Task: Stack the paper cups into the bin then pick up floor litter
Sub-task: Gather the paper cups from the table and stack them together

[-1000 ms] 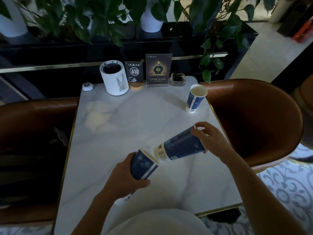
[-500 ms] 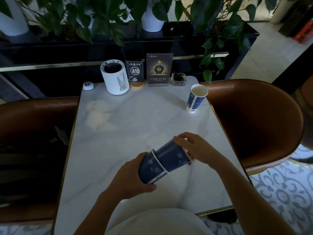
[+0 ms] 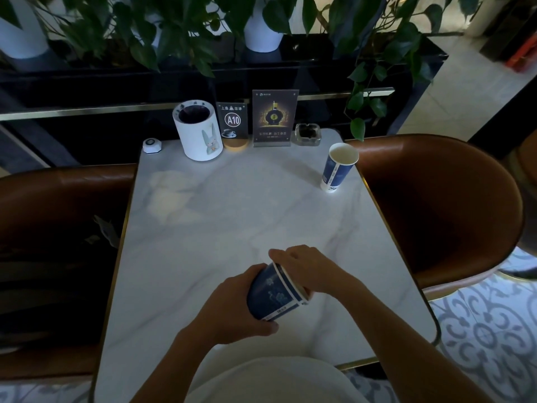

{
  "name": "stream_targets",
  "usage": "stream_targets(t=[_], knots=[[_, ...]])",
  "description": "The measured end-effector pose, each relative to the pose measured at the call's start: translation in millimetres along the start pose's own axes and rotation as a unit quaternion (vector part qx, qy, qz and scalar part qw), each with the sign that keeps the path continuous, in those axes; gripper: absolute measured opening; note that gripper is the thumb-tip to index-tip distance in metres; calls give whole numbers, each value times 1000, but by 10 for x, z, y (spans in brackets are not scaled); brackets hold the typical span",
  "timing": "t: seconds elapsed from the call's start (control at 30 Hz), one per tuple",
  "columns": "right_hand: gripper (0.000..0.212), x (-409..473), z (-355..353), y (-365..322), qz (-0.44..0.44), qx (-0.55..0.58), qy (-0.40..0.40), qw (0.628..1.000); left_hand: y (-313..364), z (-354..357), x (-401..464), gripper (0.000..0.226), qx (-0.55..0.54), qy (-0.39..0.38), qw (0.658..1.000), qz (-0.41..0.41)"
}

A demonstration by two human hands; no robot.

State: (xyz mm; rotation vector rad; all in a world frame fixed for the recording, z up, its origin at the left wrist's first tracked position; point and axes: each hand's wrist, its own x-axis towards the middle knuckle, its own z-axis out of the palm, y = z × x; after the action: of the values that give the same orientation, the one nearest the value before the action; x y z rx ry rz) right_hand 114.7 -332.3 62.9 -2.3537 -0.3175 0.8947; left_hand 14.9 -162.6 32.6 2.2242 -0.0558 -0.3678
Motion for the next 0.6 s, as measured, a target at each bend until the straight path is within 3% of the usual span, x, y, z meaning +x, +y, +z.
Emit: stream_targets(t=[0.27,0.43,0.53,0.6], knots=[[22,111,21,-9,24,-11,-82,996,-75,35,33,89,-6,15,1000,2],[30,199,41,8,76,2,-111,991,-107,72,31,88,-8,10,1000,-3],[16,250,72,35,84,20,-123,989,-116,70,51,91,22,15,1000,-8],[28,254,84,10,124,61,-109,984,-118,64,72,94,44,20,999,-11]])
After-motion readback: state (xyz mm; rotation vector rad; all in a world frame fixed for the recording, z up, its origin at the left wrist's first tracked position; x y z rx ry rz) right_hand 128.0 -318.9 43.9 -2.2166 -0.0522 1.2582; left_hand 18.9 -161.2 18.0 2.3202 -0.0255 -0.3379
